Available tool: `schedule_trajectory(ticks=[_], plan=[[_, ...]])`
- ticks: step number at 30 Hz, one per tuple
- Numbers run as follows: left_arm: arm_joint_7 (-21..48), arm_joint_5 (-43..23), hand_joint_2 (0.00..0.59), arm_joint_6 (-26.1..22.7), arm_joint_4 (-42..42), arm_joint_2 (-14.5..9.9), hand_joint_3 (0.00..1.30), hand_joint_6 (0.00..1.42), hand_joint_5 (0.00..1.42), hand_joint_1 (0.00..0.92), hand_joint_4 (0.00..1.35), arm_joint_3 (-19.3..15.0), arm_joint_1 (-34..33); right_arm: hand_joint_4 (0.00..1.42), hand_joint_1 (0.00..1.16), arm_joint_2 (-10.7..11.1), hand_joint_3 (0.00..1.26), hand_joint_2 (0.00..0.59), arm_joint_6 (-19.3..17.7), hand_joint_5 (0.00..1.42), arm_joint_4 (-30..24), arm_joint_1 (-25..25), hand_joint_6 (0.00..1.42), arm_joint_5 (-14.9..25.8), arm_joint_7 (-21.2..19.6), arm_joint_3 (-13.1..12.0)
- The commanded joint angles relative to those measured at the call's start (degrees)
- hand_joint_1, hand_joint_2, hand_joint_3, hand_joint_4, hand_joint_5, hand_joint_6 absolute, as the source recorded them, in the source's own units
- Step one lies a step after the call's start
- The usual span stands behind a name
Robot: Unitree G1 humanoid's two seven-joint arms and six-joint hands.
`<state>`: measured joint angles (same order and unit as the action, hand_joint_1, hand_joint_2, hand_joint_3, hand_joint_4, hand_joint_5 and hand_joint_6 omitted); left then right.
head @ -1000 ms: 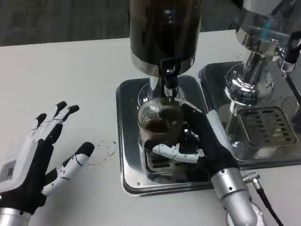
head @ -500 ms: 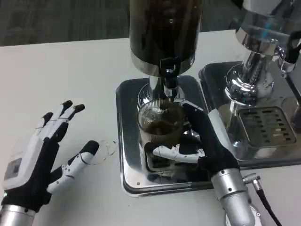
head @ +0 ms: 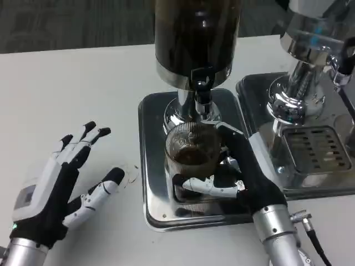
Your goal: Grasp the cup under the faucet to collect the drink, then remove the cup.
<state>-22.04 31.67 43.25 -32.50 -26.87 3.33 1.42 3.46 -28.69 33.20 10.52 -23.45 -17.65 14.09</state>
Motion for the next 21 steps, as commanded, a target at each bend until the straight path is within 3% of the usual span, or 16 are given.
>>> schedule_trajectory(ticks=[1, 10, 21], plan=[[0.7, -0.7, 0.230, 1.0, -1.0, -0.7, 0.19, 0.02, 0.14, 0.000, 0.00, 0.7, -1.0, 0.64, 1.03, 0.2, 0.56, 0.128, 0.0, 0.67, -3.1, -0.9, 0.76, 0.5, 0.2, -0.7], [0.4, 0.0, 0.230, 1.9, -2.2, -0.8, 0.16, 0.02, 0.14, 0.000, 0.00, 2.1, -1.8, 0.65, 1.04, 2.0, 0.57, 0.122, 0.5, 0.68, -10.2, -5.2, 0.78, 1.7, 3.3, -1.2], [0.4, 1.3, 0.205, 2.2, -1.4, -2.1, 0.12, 0.01, 0.12, 0.000, 0.00, 3.1, -1.6, 0.67, 1.04, 2.7, 0.57, 0.122, 1.5, 0.69, -19.2, -10.6, 0.79, 1.8, 6.0, -2.1]])
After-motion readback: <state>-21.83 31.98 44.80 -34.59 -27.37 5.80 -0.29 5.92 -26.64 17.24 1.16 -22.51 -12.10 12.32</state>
